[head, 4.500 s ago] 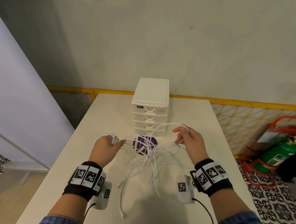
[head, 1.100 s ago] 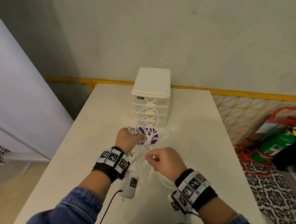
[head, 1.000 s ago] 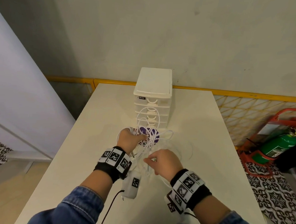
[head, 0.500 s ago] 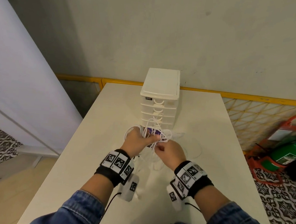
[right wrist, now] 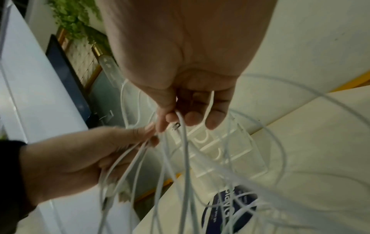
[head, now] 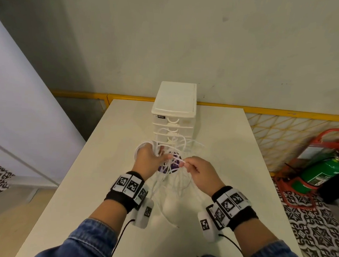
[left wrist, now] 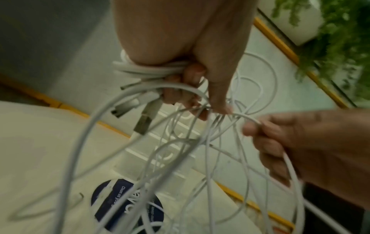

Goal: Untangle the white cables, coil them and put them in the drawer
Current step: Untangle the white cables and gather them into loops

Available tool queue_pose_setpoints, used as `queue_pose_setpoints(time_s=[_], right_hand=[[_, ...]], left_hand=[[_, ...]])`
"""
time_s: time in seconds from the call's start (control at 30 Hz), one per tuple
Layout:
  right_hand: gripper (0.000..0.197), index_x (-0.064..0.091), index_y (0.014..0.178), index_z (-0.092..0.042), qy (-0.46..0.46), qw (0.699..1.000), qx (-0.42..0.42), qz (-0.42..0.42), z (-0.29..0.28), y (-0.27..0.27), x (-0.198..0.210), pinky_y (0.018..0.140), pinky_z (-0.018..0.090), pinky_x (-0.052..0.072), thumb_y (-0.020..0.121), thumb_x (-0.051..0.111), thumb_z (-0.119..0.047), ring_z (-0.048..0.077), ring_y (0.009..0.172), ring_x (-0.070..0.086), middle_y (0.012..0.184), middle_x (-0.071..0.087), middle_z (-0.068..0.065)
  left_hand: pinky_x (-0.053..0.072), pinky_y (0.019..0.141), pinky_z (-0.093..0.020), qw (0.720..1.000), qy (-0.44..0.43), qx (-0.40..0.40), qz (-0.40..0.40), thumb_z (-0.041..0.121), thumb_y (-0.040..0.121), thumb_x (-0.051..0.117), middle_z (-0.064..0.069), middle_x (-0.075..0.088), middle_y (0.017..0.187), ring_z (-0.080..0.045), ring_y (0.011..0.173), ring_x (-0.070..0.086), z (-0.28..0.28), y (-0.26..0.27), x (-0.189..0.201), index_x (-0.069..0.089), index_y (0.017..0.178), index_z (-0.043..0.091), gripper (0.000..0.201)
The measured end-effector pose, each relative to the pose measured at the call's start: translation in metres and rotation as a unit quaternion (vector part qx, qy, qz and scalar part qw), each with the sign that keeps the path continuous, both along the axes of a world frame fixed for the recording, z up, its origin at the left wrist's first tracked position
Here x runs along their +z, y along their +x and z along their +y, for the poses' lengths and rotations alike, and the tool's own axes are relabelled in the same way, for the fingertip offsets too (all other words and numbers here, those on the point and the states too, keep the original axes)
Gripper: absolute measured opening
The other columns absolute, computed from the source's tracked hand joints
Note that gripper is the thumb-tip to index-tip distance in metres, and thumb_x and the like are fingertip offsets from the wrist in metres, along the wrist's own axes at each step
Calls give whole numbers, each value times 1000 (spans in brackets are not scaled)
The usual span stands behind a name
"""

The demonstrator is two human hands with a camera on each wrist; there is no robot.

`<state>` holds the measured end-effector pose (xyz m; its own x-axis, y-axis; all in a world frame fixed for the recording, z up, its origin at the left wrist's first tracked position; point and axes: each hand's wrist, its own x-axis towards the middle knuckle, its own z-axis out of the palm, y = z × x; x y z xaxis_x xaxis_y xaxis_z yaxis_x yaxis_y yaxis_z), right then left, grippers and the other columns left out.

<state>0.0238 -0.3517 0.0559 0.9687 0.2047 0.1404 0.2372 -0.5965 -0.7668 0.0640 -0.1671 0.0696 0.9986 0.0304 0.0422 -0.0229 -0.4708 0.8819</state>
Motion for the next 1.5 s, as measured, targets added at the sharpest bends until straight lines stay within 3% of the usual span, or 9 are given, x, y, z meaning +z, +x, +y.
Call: queue_pose_setpoints(time_s=[0.2, 0.37, 0.57, 0.77, 0.97, 1.1, 1.23, 1.4, 1.5], right_hand=[[26, 65, 89, -19, 55, 973, -218, -48, -54, 3, -13, 74, 21, 41, 91, 47, -1, 5, 75, 57, 86, 65, -1], [44, 52, 129, -23, -153, 932, -312, 99, -74, 2, -28, 80, 36, 43, 88, 48, -6, 32, 97, 53, 107, 57, 14], [29, 66, 107, -16, -68, 963, -96, -240, -12, 8, 11, 84, 30, 44, 81, 53, -13, 17, 92, 51, 98, 57, 4], [75, 53, 127, -27, -262, 965, 13, 0, 50, 5, 5, 95, 34, 32, 71, 42, -76, 15, 112, 49, 117, 60, -6], [15, 73, 91, -16, -46, 998, -36, -38, 31, 15, 5, 76, 21, 40, 89, 61, -26, 5, 77, 59, 87, 71, -5], [14, 70, 89, -12, 103, 965, -227, -81, -16, 16, 8, 67, 21, 44, 91, 57, -15, 2, 57, 51, 66, 58, -13], [21, 65, 86, -16, 121, 931, -344, -27, -59, 14, 4, 57, 14, 41, 95, 46, -15, 16, 56, 52, 59, 55, -1], [43, 59, 123, -8, -114, 949, -242, 169, -61, 12, -20, 95, 34, 38, 93, 50, -39, 29, 114, 52, 121, 60, 14], [65, 48, 134, -8, -108, 957, -269, 21, -34, 7, -10, 104, 37, 33, 87, 52, -54, 29, 126, 40, 134, 47, 15]], left_hand=[[48, 63, -29, 978, -94, 181, 38, 30, 83, 71, -10, 63, 79, -26, 73, 61, 55, 19, -4, 61, 86, 0, 32], [45, 67, -32, 974, -120, 187, 51, 25, 84, 72, -7, 60, 73, -24, 69, 55, 53, 16, -4, 59, 77, 7, 23], [44, 58, -22, 982, -121, 138, 35, 20, 81, 74, -8, 65, 71, -16, 63, 59, 25, 11, -5, 69, 82, 3, 18], [47, 55, -18, 984, -150, 88, 46, 16, 77, 75, -5, 67, 68, -10, 56, 61, 0, 4, 5, 67, 74, 6, 13], [45, 55, -22, 987, -124, 86, 53, 13, 80, 73, -15, 64, 65, -19, 57, 56, 12, 3, 8, 65, 64, 5, 20], [51, 69, -39, 976, -75, 192, 72, 26, 78, 74, -22, 69, 79, -32, 68, 62, 49, 18, -1, 67, 79, -3, 30], [43, 63, -30, 966, -63, 239, 81, 27, 79, 74, -14, 68, 76, -25, 62, 54, 69, 18, -7, 70, 82, 0, 27], [45, 66, -27, 986, -65, 114, 105, 15, 74, 80, -2, 63, 73, -15, 66, 57, 49, 11, 10, 63, 79, 10, 18], [44, 61, -18, 994, -60, 23, 92, 2, 77, 74, -3, 69, 78, -7, 66, 62, 35, 10, 23, 67, 85, -1, 11]])
